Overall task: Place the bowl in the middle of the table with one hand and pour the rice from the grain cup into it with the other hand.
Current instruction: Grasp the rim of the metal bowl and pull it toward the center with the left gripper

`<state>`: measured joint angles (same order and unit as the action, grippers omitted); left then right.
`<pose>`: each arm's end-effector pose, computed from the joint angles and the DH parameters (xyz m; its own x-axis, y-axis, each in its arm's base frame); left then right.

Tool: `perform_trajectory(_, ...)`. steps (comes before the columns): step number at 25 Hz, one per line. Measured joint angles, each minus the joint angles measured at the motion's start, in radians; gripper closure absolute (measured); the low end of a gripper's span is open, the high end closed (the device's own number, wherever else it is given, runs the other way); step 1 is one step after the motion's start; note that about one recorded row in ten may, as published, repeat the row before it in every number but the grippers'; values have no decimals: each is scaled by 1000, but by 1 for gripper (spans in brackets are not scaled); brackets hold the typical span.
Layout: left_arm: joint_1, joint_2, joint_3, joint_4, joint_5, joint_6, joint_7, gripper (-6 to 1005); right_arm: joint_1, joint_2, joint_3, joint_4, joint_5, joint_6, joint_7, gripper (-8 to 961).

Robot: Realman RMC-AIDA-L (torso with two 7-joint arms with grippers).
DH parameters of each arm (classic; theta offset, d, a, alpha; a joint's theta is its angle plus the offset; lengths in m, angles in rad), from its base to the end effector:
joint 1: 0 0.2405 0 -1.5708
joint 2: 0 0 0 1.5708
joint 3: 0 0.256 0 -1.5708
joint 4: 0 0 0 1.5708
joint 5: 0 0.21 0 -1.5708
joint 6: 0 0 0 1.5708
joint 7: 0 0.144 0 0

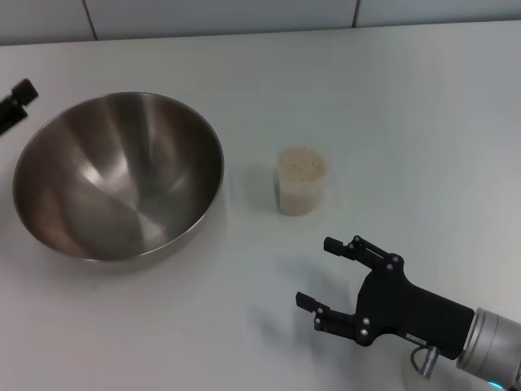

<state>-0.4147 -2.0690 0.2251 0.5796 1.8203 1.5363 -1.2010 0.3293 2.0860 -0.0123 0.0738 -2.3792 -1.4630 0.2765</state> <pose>-0.3273 0.3141 0.0709 0.5714 0.1420 0.8083 0.7131 -0.5733 -0.4034 0.3017 0.2060 -0.0980 0.7820 -0.0193 -0.6230 -0.3491 -0.8416 -0.4121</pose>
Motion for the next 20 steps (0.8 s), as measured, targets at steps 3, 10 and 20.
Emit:
perform_trajectory(3,-18,0,158,163,41,-115,-223,203,0,0,0,0,0,0,1,126)
perform_trajectory(10,-8,4,475,389,167,-283,-567,204,1,-1,0,1,0,4,1,126)
perform_trajectory(20,-31,1,559,461,376,-299,-697,203,-1,-3,0,3,0,8,2,126)
